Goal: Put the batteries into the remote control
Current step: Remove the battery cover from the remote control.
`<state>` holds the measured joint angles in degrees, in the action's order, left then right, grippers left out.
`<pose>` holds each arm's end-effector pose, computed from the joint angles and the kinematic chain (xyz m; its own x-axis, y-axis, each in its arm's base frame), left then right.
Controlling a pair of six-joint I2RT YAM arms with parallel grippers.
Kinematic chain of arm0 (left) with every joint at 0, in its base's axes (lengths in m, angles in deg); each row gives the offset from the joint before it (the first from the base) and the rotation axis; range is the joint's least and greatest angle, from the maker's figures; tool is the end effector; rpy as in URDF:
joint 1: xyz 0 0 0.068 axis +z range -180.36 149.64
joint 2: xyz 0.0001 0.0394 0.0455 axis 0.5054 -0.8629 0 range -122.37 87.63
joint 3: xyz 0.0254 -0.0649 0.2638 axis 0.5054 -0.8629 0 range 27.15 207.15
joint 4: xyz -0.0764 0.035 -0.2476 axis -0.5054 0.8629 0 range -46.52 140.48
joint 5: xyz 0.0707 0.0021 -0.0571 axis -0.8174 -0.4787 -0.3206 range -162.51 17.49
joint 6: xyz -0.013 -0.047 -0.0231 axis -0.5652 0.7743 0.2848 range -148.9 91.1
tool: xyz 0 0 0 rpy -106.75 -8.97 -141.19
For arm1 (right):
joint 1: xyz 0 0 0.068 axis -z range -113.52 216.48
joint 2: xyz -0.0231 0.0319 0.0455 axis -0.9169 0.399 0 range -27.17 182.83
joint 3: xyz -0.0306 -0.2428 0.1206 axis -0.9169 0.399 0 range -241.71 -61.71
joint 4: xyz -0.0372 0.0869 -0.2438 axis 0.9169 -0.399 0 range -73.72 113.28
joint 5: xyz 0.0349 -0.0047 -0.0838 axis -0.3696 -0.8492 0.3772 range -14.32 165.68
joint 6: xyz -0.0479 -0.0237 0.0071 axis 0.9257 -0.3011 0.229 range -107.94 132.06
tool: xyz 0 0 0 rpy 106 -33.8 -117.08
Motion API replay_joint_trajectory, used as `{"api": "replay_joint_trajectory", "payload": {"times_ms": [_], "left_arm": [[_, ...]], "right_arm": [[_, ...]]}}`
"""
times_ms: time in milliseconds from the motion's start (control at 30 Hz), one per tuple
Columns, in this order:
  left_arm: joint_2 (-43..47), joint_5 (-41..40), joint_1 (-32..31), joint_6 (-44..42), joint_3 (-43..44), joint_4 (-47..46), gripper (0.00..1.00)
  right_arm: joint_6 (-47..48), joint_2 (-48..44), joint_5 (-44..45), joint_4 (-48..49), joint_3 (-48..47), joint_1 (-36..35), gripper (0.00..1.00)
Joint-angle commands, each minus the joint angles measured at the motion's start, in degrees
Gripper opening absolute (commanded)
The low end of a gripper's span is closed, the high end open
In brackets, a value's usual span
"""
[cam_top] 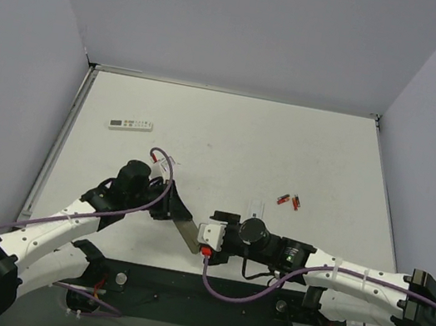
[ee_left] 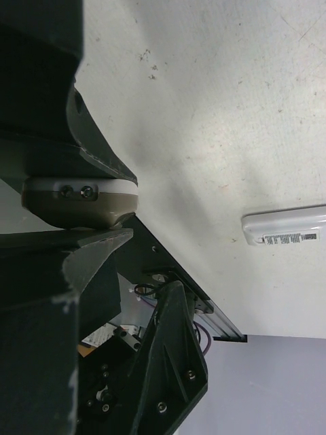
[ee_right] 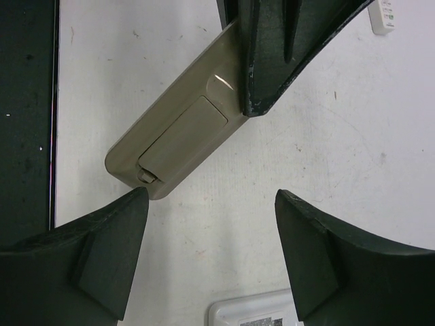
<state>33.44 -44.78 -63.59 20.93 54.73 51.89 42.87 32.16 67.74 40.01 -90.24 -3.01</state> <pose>0.1564 -0.1223 0.2109 -0.9239 -0.2033 -0.3243 0.1518 0.5832 -0.7980 0.0769 0.2196 0.2402 0.4261 -0.3090 -0.8503 -0.8807 0.0735 -0.4680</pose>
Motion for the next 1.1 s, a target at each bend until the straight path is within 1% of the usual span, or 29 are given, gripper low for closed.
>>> {"api": "replay_joint_trajectory", "payload": {"times_ms": [0, 267, 533, 800, 1067], "left_arm": [[1.6, 2.8, 0.2, 1.2, 3.0, -2.3, 0.00], [2.2, 3.5, 0.2, 1.8, 3.2, -2.6, 0.00], [1.9, 3.4, 0.2, 2.3, 2.9, -3.3, 0.00], [2.1, 4.4, 0.2, 2.6, 3.4, -4.0, 0.00], [2.3, 4.1, 0.0, 2.0, 3.5, -3.0, 0.00]], "right_arm": [[3.5, 1.2, 0.0, 5.1, 0.1, -1.2, 0.70], [4.6, 2.4, -0.2, 3.5, -0.8, -2.2, 0.70], [4.4, 1.2, -0.1, 0.6, -0.7, -2.8, 0.70], [5.0, 2.7, 1.0, 2.6, -1.1, -2.9, 0.69], [6.1, 3.7, 1.9, 3.7, -1.9, -2.8, 0.66]]}}
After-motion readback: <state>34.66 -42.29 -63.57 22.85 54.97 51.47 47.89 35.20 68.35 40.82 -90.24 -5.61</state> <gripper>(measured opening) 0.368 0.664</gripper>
